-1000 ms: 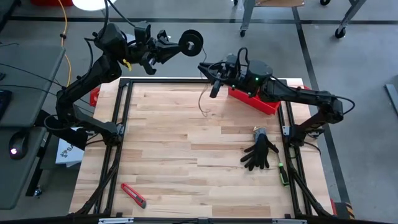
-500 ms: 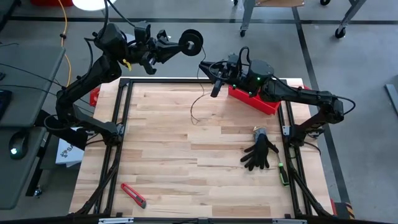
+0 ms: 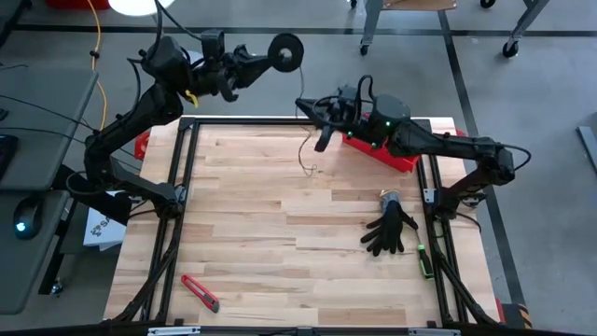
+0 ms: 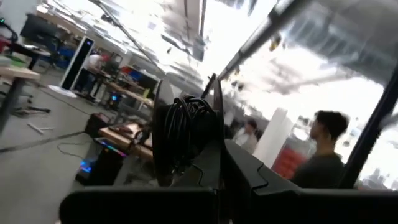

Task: Coil cords
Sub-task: Coil the black wire on the spool

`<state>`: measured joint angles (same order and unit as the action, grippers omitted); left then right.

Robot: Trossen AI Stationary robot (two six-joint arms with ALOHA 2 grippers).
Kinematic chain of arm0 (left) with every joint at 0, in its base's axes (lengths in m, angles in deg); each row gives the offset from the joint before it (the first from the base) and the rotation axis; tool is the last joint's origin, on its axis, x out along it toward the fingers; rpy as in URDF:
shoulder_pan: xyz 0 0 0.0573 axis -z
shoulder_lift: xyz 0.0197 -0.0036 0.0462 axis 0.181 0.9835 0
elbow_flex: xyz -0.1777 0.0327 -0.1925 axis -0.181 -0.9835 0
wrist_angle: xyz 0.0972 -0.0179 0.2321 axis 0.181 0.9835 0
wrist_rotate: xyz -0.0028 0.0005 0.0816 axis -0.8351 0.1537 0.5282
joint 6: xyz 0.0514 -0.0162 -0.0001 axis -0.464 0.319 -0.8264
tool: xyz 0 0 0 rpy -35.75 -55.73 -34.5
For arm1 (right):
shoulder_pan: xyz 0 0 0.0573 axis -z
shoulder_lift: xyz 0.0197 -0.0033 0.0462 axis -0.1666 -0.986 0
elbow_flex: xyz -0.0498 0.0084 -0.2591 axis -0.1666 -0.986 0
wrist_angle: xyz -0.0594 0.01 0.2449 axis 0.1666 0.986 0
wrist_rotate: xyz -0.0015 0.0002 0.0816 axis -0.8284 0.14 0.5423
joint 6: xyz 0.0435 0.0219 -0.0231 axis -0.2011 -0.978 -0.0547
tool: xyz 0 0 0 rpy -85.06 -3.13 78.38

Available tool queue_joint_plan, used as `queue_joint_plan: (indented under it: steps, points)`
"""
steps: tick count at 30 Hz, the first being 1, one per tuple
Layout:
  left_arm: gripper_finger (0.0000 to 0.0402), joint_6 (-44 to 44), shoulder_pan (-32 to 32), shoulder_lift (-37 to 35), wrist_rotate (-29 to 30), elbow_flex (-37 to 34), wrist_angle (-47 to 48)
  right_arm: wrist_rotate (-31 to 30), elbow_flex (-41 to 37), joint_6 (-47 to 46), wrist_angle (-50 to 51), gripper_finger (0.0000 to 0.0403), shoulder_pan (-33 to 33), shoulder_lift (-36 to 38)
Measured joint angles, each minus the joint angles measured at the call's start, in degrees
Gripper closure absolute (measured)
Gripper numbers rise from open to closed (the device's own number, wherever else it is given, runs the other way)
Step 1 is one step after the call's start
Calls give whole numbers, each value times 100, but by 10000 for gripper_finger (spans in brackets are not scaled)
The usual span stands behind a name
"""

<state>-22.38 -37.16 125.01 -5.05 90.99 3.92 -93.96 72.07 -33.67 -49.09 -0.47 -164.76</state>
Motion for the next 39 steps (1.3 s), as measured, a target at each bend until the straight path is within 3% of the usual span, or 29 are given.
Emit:
queue_joint_plan:
  steps: [6,12,18,23,39]
  points:
    - [401,1769,213,261,387,9,-243,169,43,63,-952,402,-197,-367]
    - [401,3783,355,462,164,7,-176,532,582,209,-1082,402,-216,-853]
    - [401,4700,488,486,-153,6,-130,668,975,577,-876,403,-202,-1066]
    - [401,5125,735,415,-207,4,-81,961,984,620,-859,403,-108,-1034]
    - [401,5155,1046,-39,-694,7,1077,1138,988,920,-825,403,60,-1027]
